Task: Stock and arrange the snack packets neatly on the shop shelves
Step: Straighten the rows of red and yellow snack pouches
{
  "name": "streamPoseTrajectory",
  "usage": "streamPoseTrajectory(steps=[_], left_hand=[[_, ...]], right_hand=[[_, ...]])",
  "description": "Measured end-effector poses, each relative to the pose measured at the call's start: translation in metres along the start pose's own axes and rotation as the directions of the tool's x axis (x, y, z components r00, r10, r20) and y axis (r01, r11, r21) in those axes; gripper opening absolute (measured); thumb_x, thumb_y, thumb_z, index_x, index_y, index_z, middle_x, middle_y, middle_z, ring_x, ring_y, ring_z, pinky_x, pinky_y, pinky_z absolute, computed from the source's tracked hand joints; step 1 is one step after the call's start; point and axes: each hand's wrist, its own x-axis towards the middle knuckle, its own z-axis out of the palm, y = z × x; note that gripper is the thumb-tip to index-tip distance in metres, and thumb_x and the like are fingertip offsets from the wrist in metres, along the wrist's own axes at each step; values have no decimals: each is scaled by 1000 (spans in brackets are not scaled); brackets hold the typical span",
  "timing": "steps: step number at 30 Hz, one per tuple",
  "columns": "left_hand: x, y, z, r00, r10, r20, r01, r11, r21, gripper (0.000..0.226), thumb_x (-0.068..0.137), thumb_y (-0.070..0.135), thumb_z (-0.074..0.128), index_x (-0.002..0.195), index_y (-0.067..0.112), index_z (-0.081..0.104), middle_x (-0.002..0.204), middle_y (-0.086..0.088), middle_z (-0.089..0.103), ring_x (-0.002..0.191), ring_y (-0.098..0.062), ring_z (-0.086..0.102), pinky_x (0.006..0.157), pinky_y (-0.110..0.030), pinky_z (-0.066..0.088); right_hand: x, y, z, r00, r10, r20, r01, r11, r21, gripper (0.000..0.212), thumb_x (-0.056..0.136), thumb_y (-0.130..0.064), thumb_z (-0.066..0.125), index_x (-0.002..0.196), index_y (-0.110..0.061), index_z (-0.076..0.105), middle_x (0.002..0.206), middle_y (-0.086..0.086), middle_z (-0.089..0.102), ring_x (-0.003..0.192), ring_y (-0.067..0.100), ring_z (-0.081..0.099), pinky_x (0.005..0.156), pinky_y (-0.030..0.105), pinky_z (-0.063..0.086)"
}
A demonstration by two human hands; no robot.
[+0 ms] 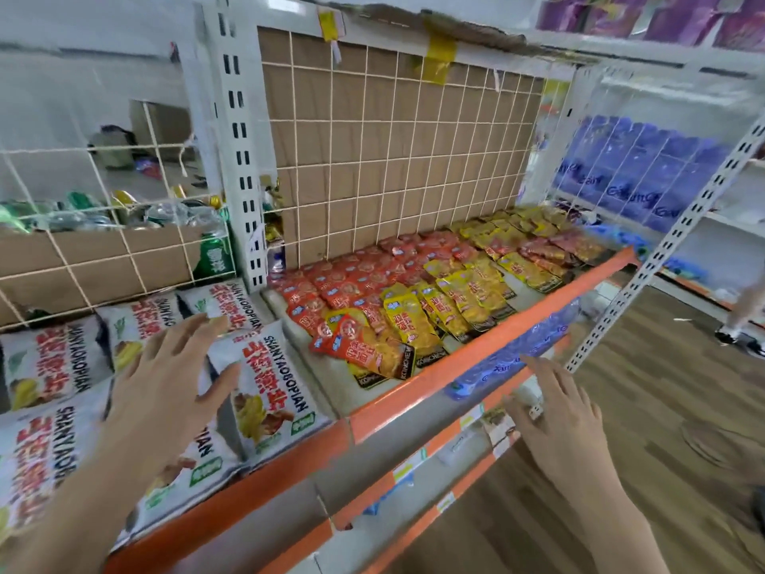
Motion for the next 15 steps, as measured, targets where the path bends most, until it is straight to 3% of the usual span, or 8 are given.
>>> streamPoseTrajectory(steps=[7, 11, 15], left_hand=[[32, 48, 29, 987, -150, -48, 151, 988, 23, 56, 92, 47, 48, 135, 11, 48, 133, -15, 50, 120, -44, 46, 95, -61, 38], [49, 85, 46, 969, -247, 5, 247, 969, 13, 56, 92, 47, 46, 135, 10, 48, 140, -13, 45, 128, -39, 40, 102, -56, 35], [58, 113, 66, 963, -262, 63, 261, 965, 24, 54, 91, 38, 54, 139, 17, 45, 144, -9, 41, 131, -35, 36, 105, -53, 34]], right_hand=[[95, 39, 24, 972, -216, 90, 211, 976, 57, 52, 81, -29, 69, 128, -13, 53, 127, 11, 56, 114, 36, 53, 93, 50, 39], [136, 54, 34, 935, -338, 105, 325, 938, 123, 55, 83, -48, 47, 126, -15, 55, 125, 9, 58, 110, 34, 56, 87, 50, 45], [169, 57, 49, 868, -489, 92, 476, 870, 129, 53, 80, -46, 42, 119, -13, 57, 110, 12, 64, 93, 35, 65, 75, 48, 51]])
